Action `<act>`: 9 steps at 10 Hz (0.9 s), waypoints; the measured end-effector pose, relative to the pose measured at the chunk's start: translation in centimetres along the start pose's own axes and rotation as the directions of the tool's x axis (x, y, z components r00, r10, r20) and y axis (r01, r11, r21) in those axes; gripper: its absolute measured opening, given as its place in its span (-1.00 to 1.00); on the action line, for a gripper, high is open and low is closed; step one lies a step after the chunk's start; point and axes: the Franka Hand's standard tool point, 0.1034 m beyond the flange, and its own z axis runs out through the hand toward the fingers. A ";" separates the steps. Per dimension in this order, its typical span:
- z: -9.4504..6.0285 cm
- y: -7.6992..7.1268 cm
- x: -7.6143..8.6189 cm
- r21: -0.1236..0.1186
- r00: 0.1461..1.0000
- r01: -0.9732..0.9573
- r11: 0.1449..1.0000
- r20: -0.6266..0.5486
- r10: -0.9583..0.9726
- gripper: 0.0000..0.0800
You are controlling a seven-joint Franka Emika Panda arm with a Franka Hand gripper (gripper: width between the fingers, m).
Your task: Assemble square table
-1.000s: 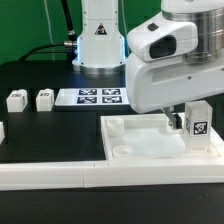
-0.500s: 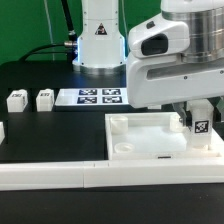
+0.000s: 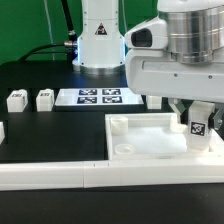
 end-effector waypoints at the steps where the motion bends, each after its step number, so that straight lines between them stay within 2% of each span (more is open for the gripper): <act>1: 0.0 -0.2 0.1 0.015 0.987 -0.158 0.987 -0.004 0.158 -0.26; 3: 0.1 0.0 -0.1 0.059 0.864 -0.503 0.862 0.006 0.504 -0.26; 5: 0.1 0.1 -0.4 0.070 0.796 -0.604 0.794 0.010 0.605 -0.26; 7: 0.2 0.0 -0.5 0.070 0.795 -0.606 0.792 0.015 0.607 -0.26; 9: 0.2 -0.8 -1.0 0.081 0.914 -0.402 0.912 -0.022 0.405 0.52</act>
Offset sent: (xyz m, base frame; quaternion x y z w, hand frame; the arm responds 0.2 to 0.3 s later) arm 0.0037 0.0266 -0.0133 0.1032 0.0312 0.3974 0.9113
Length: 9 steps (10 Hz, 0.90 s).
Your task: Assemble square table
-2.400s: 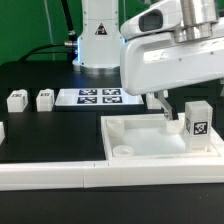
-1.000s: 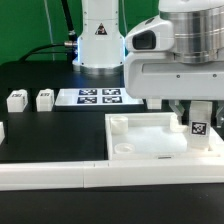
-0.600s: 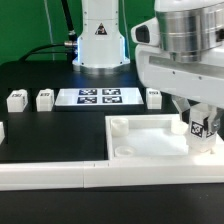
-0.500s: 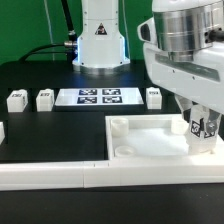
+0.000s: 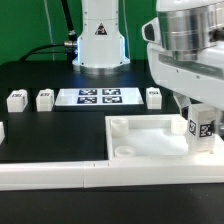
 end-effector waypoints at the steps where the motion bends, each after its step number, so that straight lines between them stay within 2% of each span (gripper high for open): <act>1: -0.2 -0.1 -1.0 -0.034 0.992 0.124 0.992 -0.008 -0.125 0.59; 2: -0.5 -0.4 -1.5 -0.022 0.981 0.192 0.981 -0.017 -0.192 0.59; 4: -0.4 -0.2 -1.4 -0.032 0.921 0.388 0.921 -0.010 -0.388 0.62; 6: -0.6 0.0 -0.8 -0.044 0.788 0.615 0.787 -0.007 -0.616 0.62; 8: -0.5 0.5 0.5 -0.047 0.654 0.755 0.654 -0.005 -0.756 0.62; 9: -0.3 0.6 0.6 -0.047 0.588 0.808 0.587 0.000 -0.809 0.62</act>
Offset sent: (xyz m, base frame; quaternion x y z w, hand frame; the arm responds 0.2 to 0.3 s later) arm 0.0000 0.0000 0.0000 0.0000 0.0000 -0.1938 0.9810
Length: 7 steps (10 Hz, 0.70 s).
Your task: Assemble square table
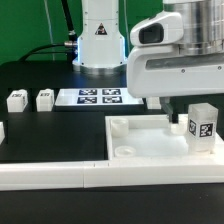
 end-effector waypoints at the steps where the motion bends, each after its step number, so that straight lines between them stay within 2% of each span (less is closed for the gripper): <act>1: 0.1 -0.1 -0.1 0.001 0.999 0.045 0.999 0.002 -0.045 0.62; 2: 0.1 -0.2 -0.1 0.002 0.999 0.037 0.999 0.002 -0.037 0.62; 4: 0.1 -0.2 -0.1 0.003 1.000 0.008 1.000 0.002 -0.008 -0.06; 5: 0.1 -0.3 -0.1 0.005 0.999 -0.036 0.999 0.003 0.036 -0.06; 6: 0.1 -0.2 -0.1 0.004 0.994 -0.111 0.994 0.003 0.111 -0.27; 7: 0.1 -0.2 -0.1 0.005 0.989 -0.148 0.989 0.003 0.148 -0.27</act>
Offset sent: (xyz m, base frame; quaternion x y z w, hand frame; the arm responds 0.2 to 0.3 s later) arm 0.0000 0.0000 0.0000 0.0000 0.0000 0.0000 1.0000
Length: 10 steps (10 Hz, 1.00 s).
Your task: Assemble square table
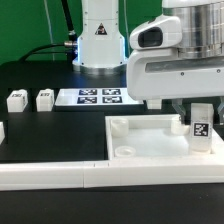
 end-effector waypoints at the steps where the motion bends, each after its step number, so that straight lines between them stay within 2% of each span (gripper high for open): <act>1: 0.0 0.0 0.0 0.004 0.996 -0.091 0.996 0.001 0.091 -0.27; 2: 0.0 0.0 0.0 0.006 0.984 -0.179 0.984 0.002 0.179 -0.27; 3: 0.1 0.1 0.1 0.010 0.917 -0.399 0.917 -0.001 0.399 -0.27; 4: 0.2 0.3 0.1 0.038 0.789 -0.613 0.789 -0.002 0.614 -0.27; 7: 0.2 0.4 0.0 0.066 0.500 -0.865 0.498 0.029 0.865 -0.27; 9: 0.2 0.3 -0.1 0.070 0.476 -0.878 0.474 0.029 0.879 -0.27; 10: 0.2 0.3 -0.1 0.071 0.527 -0.848 0.524 0.025 0.849 -0.27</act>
Offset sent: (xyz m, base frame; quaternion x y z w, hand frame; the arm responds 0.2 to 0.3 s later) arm -0.0032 -0.0002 -0.0064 0.0664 0.0486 0.6031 0.7934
